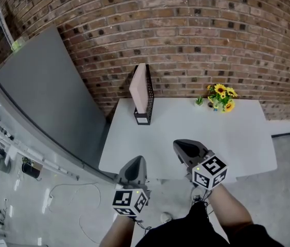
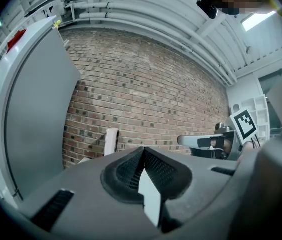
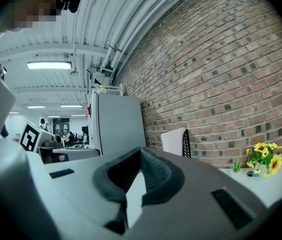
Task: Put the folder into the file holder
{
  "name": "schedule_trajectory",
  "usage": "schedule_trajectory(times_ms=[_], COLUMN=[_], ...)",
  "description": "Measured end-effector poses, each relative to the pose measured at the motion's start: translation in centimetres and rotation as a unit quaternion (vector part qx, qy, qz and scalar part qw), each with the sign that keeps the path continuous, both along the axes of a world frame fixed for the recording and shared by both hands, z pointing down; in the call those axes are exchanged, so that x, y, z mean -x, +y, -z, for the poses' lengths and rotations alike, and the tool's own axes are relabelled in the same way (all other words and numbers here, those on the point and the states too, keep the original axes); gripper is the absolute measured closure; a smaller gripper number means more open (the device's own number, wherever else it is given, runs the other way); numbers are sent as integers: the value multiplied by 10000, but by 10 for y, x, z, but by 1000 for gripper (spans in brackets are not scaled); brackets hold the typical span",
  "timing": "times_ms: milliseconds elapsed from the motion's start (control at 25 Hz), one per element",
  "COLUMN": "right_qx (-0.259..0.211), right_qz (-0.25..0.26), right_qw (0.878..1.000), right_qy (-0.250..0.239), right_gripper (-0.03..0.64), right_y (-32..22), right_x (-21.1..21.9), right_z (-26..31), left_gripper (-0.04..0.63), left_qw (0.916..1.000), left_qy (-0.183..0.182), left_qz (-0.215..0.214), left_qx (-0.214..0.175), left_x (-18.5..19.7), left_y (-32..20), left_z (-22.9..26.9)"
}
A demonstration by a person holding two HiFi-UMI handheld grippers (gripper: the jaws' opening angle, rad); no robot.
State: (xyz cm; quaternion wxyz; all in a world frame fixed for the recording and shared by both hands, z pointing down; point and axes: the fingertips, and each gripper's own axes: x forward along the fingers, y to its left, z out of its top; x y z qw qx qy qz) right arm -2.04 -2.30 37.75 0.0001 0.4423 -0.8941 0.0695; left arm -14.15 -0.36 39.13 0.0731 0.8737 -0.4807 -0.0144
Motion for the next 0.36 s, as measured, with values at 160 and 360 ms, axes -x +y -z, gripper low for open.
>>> schedule_trajectory(times_ms=[160, 360], right_qx=[-21, -19], right_qz=[22, 11], right_qw=[10000, 10000], right_qy=[27, 27], right_gripper=[614, 614], right_y=[-1, -1], right_x=[0, -4], right_z=[3, 3], left_gripper=[589, 589], left_qw=[10000, 10000], left_qy=[48, 89], left_qz=[24, 15], left_qx=[-16, -28], left_x=[0, -4], left_y=[-2, -3], left_z=[2, 3])
